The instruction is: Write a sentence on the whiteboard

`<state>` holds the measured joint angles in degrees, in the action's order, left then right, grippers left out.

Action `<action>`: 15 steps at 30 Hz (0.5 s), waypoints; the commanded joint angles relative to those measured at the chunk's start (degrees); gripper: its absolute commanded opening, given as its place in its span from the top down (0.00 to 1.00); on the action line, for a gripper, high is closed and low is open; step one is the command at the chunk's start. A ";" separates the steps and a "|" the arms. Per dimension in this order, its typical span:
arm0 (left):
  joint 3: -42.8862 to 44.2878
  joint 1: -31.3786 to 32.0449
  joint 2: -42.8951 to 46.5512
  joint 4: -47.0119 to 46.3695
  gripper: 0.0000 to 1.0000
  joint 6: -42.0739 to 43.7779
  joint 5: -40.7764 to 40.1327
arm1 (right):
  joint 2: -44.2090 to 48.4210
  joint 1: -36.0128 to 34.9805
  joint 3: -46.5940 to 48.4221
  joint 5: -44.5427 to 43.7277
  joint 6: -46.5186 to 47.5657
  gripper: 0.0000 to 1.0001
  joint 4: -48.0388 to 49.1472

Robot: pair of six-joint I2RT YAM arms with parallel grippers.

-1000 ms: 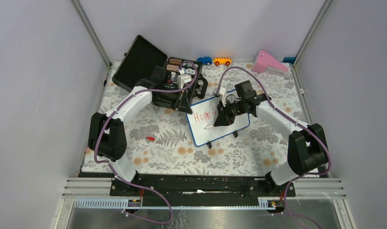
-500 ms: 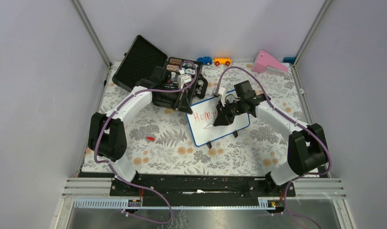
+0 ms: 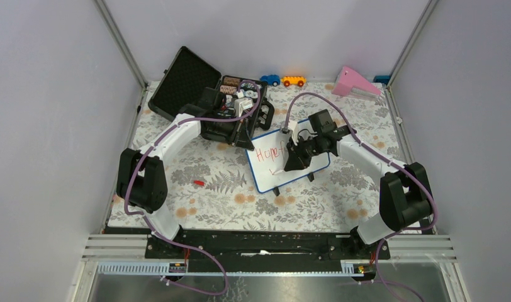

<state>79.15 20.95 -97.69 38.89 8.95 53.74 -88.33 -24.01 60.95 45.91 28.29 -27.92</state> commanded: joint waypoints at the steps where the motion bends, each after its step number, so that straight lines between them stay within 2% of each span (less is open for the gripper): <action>1: 0.82 0.99 -0.62 -0.22 1.00 1.84 -1.20 | -0.47 -0.92 -0.78 -0.37 2.81 1.00 -2.19; 11: 0.74 1.02 -0.51 -0.22 1.00 1.86 -1.20 | -0.47 -1.68 -1.25 -0.17 4.27 1.00 -3.91; 15: 0.63 1.02 -0.48 -0.22 1.00 1.82 -1.21 | 0.64 -1.65 0.28 1.96 1.67 1.00 -3.42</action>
<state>79.15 20.97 -97.69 38.89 8.95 53.71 -88.47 -25.08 59.66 45.71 31.18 -31.03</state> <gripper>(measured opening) 0.062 0.190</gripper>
